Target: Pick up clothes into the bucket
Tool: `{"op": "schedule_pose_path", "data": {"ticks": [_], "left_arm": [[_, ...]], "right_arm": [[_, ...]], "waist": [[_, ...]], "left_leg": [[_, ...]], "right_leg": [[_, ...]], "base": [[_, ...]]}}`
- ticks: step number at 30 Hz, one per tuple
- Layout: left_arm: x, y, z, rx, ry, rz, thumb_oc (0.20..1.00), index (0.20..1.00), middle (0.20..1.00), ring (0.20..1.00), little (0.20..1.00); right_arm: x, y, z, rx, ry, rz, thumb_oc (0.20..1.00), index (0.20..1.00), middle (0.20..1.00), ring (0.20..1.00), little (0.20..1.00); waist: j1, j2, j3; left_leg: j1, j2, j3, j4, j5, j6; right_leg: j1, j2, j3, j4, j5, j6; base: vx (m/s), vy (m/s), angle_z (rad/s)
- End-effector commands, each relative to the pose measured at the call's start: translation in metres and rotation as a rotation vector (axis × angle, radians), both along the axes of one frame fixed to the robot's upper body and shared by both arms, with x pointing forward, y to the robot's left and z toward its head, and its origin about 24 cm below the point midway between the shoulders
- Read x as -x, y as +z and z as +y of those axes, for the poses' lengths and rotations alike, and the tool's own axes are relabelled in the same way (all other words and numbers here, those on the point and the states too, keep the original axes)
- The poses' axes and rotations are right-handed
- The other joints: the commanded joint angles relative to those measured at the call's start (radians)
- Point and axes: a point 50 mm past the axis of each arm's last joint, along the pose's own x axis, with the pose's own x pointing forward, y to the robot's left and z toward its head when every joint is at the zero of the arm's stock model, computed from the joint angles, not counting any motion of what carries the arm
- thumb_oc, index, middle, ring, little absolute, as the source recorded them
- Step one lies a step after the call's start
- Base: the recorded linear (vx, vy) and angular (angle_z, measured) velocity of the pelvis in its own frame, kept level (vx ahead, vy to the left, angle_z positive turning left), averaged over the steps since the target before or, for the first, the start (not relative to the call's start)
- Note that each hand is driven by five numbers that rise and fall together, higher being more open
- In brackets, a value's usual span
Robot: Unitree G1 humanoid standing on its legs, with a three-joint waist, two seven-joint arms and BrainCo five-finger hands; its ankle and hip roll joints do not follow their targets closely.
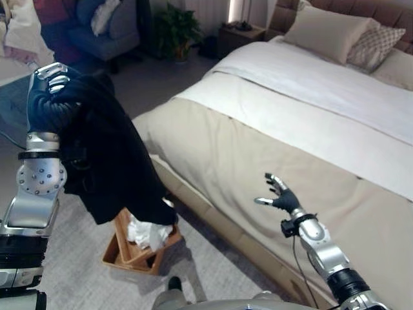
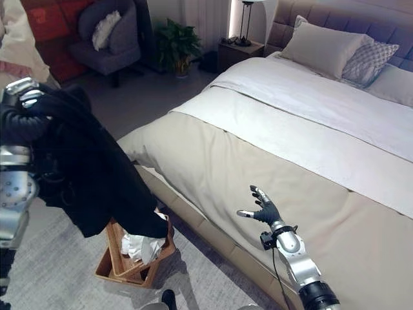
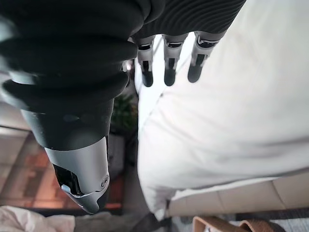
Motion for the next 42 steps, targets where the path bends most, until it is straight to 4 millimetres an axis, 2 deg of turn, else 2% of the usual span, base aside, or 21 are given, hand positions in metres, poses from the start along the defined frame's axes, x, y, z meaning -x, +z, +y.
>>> {"op": "schedule_pose_path", "data": {"ticks": [1,2,3,4,5,6,8,10,13,15,20,21,22,24,26,28,29,31,35,39,42], "left_arm": [[-0.012,0.041,-0.018,-0.059,-0.042,-0.158,0.200,0.200,0.200,0.200,0.200],[-0.012,0.041,-0.019,-0.060,-0.043,-0.159,0.200,0.200,0.200,0.200,0.200],[-0.019,0.042,-0.020,-0.072,-0.018,-0.148,0.200,0.200,0.200,0.200,0.200],[-0.020,0.042,-0.021,-0.073,-0.019,-0.149,0.200,0.200,0.200,0.200,0.200],[-0.028,0.049,-0.019,-0.088,0.020,-0.147,0.200,0.200,0.200,0.200,0.200],[-0.030,0.052,-0.021,-0.081,0.013,-0.158,0.200,0.200,0.200,0.200,0.200],[-0.032,0.055,-0.018,-0.069,0.020,-0.161,0.200,0.200,0.200,0.200,0.200],[-0.042,0.068,-0.024,-0.067,0.015,-0.175,0.200,0.200,0.200,0.200,0.200],[-0.039,0.077,-0.019,-0.063,0.035,-0.212,0.200,0.200,0.200,0.200,0.200],[-0.040,0.076,-0.016,-0.046,0.050,-0.213,0.200,0.200,0.200,0.200,0.200],[-0.039,0.079,-0.024,-0.080,0.054,-0.245,0.200,0.200,0.200,0.200,0.200],[-0.035,0.088,-0.026,-0.099,0.074,-0.293,0.200,0.200,0.200,0.200,0.200],[-0.035,0.088,-0.026,-0.099,0.074,-0.293,0.200,0.200,0.200,0.200,0.200],[-0.033,0.099,-0.031,-0.101,0.080,-0.347,0.200,0.200,0.200,0.200,0.200],[-0.032,0.114,-0.040,-0.109,0.064,-0.408,0.200,0.200,0.200,0.200,0.200],[-0.030,0.123,-0.041,-0.104,0.065,-0.443,0.200,0.200,0.200,0.200,0.200],[-0.031,0.134,-0.045,-0.092,0.054,-0.467,0.200,0.200,0.200,0.200,0.200],[-0.022,0.145,-0.040,-0.067,0.065,-0.532,0.200,0.200,0.200,0.200,0.200],[-0.021,0.159,-0.034,-0.062,0.100,-0.551,0.200,0.200,0.200,0.200,0.200],[-0.033,0.164,-0.031,-0.048,0.143,-0.514,0.200,0.200,0.200,0.200,0.200],[-0.043,0.154,-0.012,-0.044,0.250,-0.441,0.200,0.200,0.200,0.200,0.200]], "right_arm": [[-0.016,0.028,0.014,-0.025,0.052,-0.150,1.000,1.000,1.000,1.000,1.000],[-0.016,0.028,0.013,-0.026,0.049,-0.150,1.000,1.000,1.000,1.000,1.000],[-0.013,0.026,0.013,-0.048,0.040,-0.146,1.000,1.000,1.000,1.000,1.000],[-0.013,0.026,0.013,-0.049,0.038,-0.146,1.000,1.000,1.000,1.000,1.000],[-0.010,0.022,0.014,-0.072,0.036,-0.134,1.000,1.000,1.000,1.000,1.000],[-0.011,0.024,0.015,-0.083,0.036,-0.142,1.000,1.000,1.000,1.000,1.000],[-0.010,0.024,0.014,-0.082,0.039,-0.139,1.000,1.000,1.000,1.000,1.000],[-0.010,0.024,0.010,-0.084,0.029,-0.138,1.000,1.000,1.000,1.000,1.000],[-0.013,0.024,0.010,-0.090,0.013,-0.145,1.000,1.000,1.000,1.000,1.000],[-0.007,0.020,0.007,-0.092,0.004,-0.126,1.000,1.000,1.000,1.000,1.000],[-0.011,0.020,0.009,-0.096,-0.020,-0.143,1.000,1.000,1.000,1.000,1.000],[-0.017,0.025,0.017,-0.098,0.001,-0.165,1.000,1.000,1.000,1.000,1.000],[-0.017,0.025,0.017,-0.098,0.001,-0.165,1.000,1.000,1.000,1.000,1.000],[-0.020,0.029,0.026,-0.114,0.023,-0.181,1.000,1.000,1.000,1.000,1.000],[-0.027,0.034,0.037,-0.133,0.048,-0.207,1.000,1.000,1.000,1.000,1.000],[-0.030,0.037,0.041,-0.143,0.062,-0.215,1.000,1.000,1.000,1.000,1.000],[-0.027,0.034,0.041,-0.155,0.067,-0.202,1.000,1.000,1.000,1.000,1.000],[-0.030,0.032,0.044,-0.135,0.082,-0.190,1.000,1.000,1.000,1.000,1.000],[-0.031,0.037,0.042,-0.122,0.102,-0.216,1.000,1.000,1.000,1.000,1.000],[-0.034,0.039,0.046,-0.131,0.099,-0.231,1.000,1.000,1.000,1.000,1.000],[-0.035,0.045,0.052,-0.145,0.117,-0.268,1.000,1.000,1.000,1.000,1.000]], "waist": [[0.005,-0.041,-0.014],[0.005,-0.041,-0.014],[0.013,-0.054,-0.022],[0.011,-0.053,-0.022],[0.013,-0.074,-0.021],[0.015,-0.080,-0.017],[0.017,-0.089,-0.015],[0.007,-0.097,0.035],[0.013,-0.070,0.056],[-0.001,-0.054,0.035],[-0.001,-0.069,0.042],[0.000,-0.076,0.068],[0.002,-0.077,0.067],[-0.005,-0.084,0.112],[-0.007,-0.083,0.176],[-0.001,-0.087,0.189],[-0.002,-0.093,0.193],[0.020,-0.090,0.213],[0.016,-0.090,0.259],[0.012,-0.089,0.287],[-0.002,-0.103,0.315]], "left_leg": [[0.015,0.010,-0.021,0.036,-0.098,-0.018],[0.014,0.011,-0.025,0.036,-0.098,-0.019],[0.008,0.014,-0.034,0.016,-0.082,-0.023],[0.009,0.016,-0.038,0.014,-0.081,-0.025],[-0.042,0.014,-0.052,0.030,-0.077,-0.039],[-0.079,0.015,-0.059,0.047,-0.064,-0.050],[-0.112,0.025,-0.041,0.105,-0.069,-0.070],[-0.196,0.087,-0.011,0.274,-0.077,-0.110],[-0.210,0.144,-0.099,0.209,-0.042,-0.139],[-0.197,0.142,-0.052,0.150,-0.035,-0.125],[-0.209,0.088,-0.017,0.148,-0.058,-0.089],[-0.200,0.066,0.011,0.152,-0.078,-0.059],[-0.200,0.066,0.013,0.152,-0.078,-0.058],[-0.206,0.046,0.024,0.174,-0.093,-0.038],[-0.251,0.054,0.003,0.203,-0.093,-0.031],[-0.266,0.061,0.006,0.199,-0.090,-0.038],[-0.304,0.053,-0.018,0.213,-0.090,-0.047],[-0.340,0.062,-0.016,0.224,-0.076,-0.056],[-0.403,0.065,-0.029,0.242,-0.059,-0.066],[-0.492,0.070,-0.049,0.303,-0.072,-0.068],[-0.591,0.080,-0.058,0.365,-0.080,-0.065]], "right_leg": [[-0.082,0.102,0.110,-0.123,0.180,-0.020],[-0.080,0.102,0.106,-0.123,0.179,-0.021],[-0.073,0.150,0.053,-0.201,0.102,-0.049],[-0.068,0.153,0.047,-0.206,0.102,-0.051],[-0.036,0.199,0.049,-0.317,0.064,-0.060],[-0.032,0.217,0.053,-0.345,0.065,-0.063],[-0.016,0.216,0.033,-0.371,0.064,-0.067],[0.014,0.211,-0.020,-0.380,0.058,-0.081],[0.014,0.195,-0.029,-0.393,0.077,-0.043],[0.014,0.171,-0.048,-0.392,0.091,-0.027],[-0.065,0.110,-0.011,-0.355,0.129,-0.004],[-0.130,0.074,0.030,-0.269,0.162,0.003],[-0.133,0.073,0.033,-0.267,0.162,0.003],[-0.194,0.051,0.084,-0.172,0.229,0.008],[-0.272,0.096,0.144,-0.132,0.210,-0.012],[-0.294,0.099,0.116,-0.178,0.205,-0.016],[-0.273,0.115,0.108,-0.285,0.188,-0.018],[-0.278,0.109,0.066,-0.304,0.195,-0.012],[-0.316,0.114,0.047,-0.294,0.198,-0.010],[-0.394,0.109,0.032,-0.234,0.173,-0.014],[-0.489,0.115,0.041,-0.176,0.163,-0.019]], "base": [[0.02,0.004,0.47],[-0.01,-0.040,0.91],[0.00,-0.046,0.73],[-0.10,-0.137,0.69],[-0.16,-0.133,0.48],[-0.17,-0.127,0.60],[-0.07,-0.070,0.46],[-0.16,-0.036,0.62],[-0.08,0.151,0.38],[0.03,0.150,0.03],[0.04,0.197,0.02],[-0.02,0.158,-0.19],[-0.03,0.228,-0.44],[-0.08,0.152,-0.30],[-0.13,0.031,-0.01],[-0.02,-0.083,0.04],[0.03,-0.089,0.05],[0.00,-0.050,0.51],[-0.05,-0.051,0.21],[-0.09,-0.044,0.19],[-0.07,-0.027,0.12]]}}
